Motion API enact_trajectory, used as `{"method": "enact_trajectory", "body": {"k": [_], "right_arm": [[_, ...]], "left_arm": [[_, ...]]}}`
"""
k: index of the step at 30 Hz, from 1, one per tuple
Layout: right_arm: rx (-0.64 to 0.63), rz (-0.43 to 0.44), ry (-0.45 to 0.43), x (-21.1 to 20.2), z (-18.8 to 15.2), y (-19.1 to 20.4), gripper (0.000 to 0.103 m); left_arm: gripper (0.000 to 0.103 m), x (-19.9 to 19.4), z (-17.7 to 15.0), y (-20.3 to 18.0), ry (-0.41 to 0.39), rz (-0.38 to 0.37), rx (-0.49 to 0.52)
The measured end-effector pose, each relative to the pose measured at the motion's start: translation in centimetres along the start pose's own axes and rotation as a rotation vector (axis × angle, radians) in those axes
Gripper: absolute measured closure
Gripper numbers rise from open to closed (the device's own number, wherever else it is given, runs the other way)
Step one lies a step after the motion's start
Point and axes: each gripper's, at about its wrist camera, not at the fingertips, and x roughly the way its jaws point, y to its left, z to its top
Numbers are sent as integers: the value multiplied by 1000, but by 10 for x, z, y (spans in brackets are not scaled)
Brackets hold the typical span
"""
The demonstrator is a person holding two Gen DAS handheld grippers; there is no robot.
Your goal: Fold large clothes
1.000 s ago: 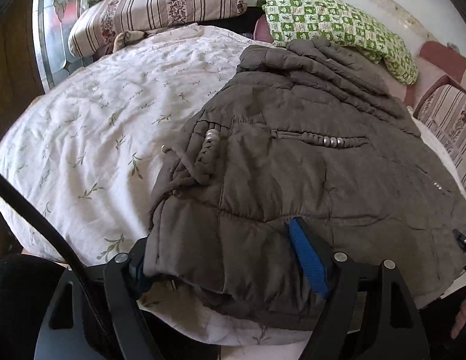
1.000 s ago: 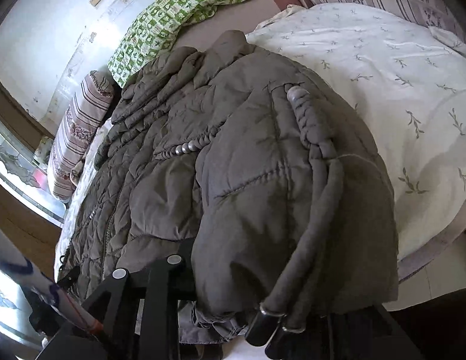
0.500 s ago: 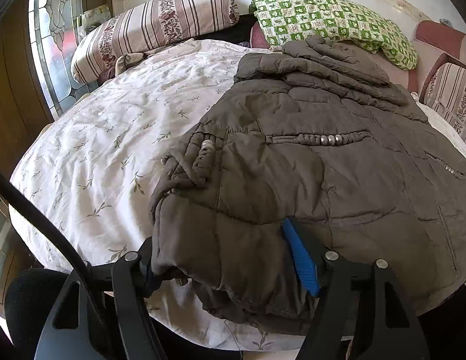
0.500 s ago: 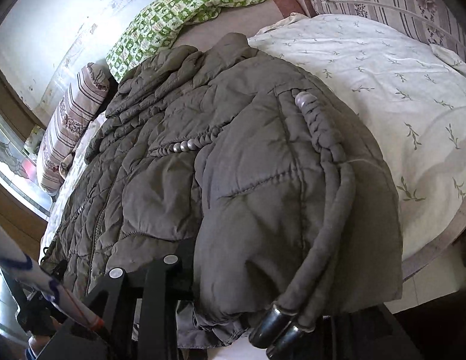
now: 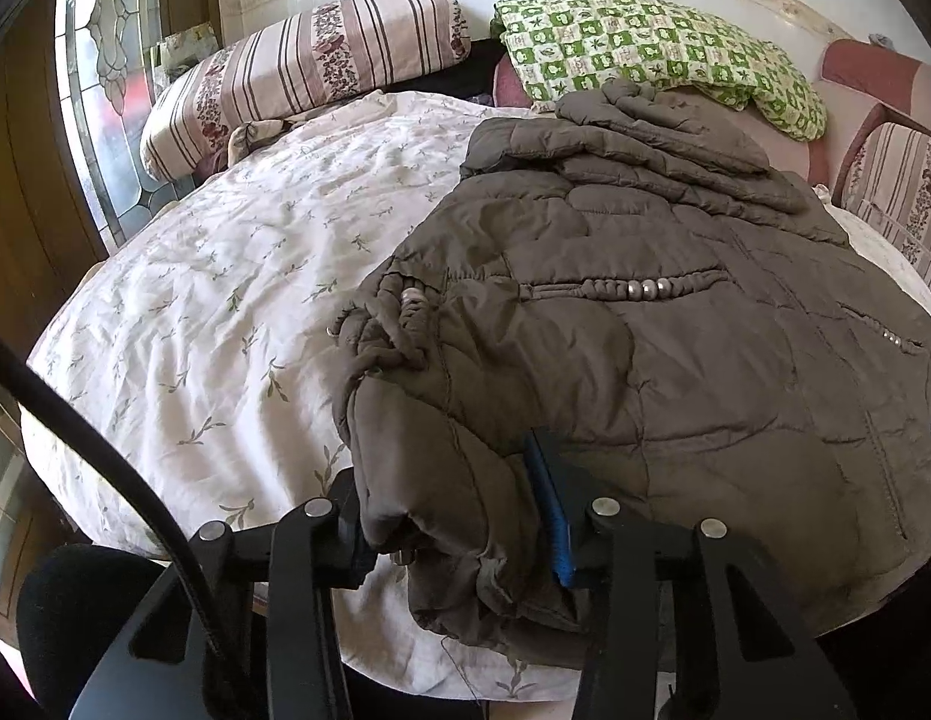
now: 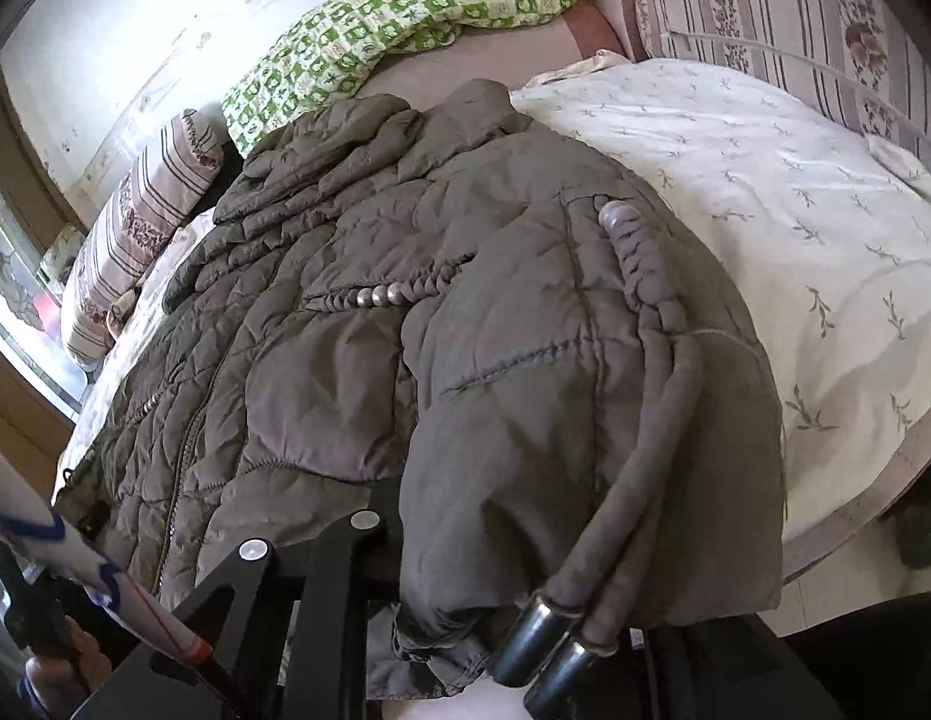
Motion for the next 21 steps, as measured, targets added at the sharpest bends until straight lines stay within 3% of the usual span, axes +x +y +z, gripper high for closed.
{"method": "enact_trajectory", "body": {"k": [21], "right_arm": [[-8, -13, -7, 2, -2, 0, 78]], "left_arm": [[60, 0, -2, -2, 4, 0, 26]]}}
